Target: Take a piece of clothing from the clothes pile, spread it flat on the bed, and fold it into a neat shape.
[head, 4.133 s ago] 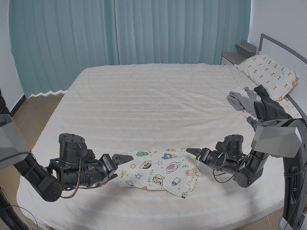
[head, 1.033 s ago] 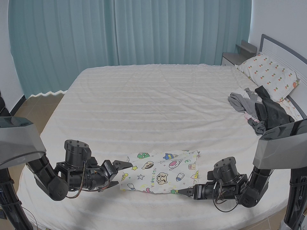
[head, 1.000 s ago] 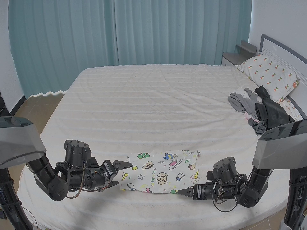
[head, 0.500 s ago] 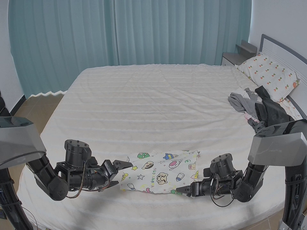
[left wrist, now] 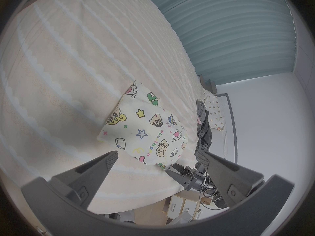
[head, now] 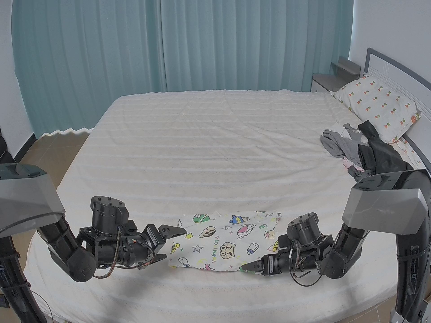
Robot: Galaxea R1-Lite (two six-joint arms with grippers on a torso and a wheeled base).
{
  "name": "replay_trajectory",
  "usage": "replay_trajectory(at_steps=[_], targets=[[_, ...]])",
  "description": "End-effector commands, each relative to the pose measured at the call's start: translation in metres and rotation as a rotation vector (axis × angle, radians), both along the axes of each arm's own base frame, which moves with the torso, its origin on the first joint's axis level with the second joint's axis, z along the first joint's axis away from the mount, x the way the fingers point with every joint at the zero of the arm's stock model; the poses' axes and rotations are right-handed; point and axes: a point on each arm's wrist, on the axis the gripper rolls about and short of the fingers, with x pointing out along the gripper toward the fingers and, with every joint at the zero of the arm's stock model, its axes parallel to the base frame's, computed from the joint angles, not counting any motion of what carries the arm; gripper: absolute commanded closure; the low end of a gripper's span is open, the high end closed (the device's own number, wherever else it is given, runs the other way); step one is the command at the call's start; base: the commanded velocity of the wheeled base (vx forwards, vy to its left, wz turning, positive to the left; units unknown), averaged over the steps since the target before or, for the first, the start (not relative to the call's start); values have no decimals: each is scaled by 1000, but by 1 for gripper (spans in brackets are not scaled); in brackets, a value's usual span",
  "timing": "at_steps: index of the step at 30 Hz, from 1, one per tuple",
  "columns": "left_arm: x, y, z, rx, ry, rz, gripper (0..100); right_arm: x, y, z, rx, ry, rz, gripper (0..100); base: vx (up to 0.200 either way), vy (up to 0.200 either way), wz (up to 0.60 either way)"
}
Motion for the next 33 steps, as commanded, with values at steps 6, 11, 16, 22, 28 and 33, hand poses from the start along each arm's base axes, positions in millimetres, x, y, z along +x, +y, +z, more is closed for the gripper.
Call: replay_trajectory(at_steps=[6, 11, 16, 22, 28, 33], targets=[[0, 0, 1, -5, -20, 3, 0, 1, 2, 0, -1, -1, 4, 100, 0, 0, 0], [1, 0, 0, -12, -38, 5, 0, 2, 0, 2, -1, -4, -5, 100, 0, 0, 0], [1, 0, -1, -11, -35, 5, 0, -2, -5, 6, -7, -1, -15, 100, 0, 0, 0], [1, 0, -1, -12, -37, 5, 0, -6, -12, 9, -14, 2, -24, 100, 0, 0, 0], [1, 0, -1, -11, -38, 3, 0, -11, -19, 10, -35, 3, -18, 100, 0, 0, 0], [1, 0, -1, -10, -38, 5, 0, -14, -26, 14, -39, 5, -29, 100, 0, 0, 0]])
